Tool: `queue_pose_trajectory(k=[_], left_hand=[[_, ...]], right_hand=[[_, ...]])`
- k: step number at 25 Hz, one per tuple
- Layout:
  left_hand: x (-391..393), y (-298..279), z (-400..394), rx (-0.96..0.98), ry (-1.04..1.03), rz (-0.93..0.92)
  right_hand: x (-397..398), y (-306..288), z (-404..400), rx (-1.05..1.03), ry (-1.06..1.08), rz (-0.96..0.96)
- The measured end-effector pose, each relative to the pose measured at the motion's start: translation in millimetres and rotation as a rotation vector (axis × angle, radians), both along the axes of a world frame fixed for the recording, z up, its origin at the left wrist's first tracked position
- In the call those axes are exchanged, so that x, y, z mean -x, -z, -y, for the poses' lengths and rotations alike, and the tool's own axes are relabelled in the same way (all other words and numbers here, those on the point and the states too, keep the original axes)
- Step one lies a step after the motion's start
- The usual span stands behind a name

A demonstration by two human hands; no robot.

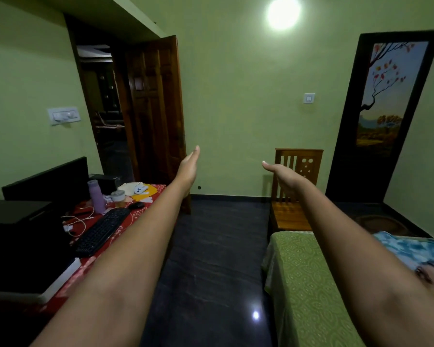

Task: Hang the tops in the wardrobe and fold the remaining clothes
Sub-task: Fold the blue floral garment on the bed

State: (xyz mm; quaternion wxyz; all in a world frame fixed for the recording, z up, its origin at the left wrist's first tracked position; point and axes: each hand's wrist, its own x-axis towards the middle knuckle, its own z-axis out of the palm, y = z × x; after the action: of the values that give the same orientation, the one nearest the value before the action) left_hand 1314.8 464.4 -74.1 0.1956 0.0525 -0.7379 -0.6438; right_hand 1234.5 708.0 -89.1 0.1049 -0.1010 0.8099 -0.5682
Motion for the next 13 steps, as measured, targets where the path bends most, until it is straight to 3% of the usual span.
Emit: queue_pose_trajectory(k=[6,13], left_hand=[[168.4,38.6,31.1,-0.03,0.002,0.05],[381.9,-21.1,54.2,-0.045,0.01,-0.091]], right_hand=[[164.3,33.2,25.7,0.01,0.034,0.022],[376.4,-29.0,53.0,0.167,0.04,-0.085]])
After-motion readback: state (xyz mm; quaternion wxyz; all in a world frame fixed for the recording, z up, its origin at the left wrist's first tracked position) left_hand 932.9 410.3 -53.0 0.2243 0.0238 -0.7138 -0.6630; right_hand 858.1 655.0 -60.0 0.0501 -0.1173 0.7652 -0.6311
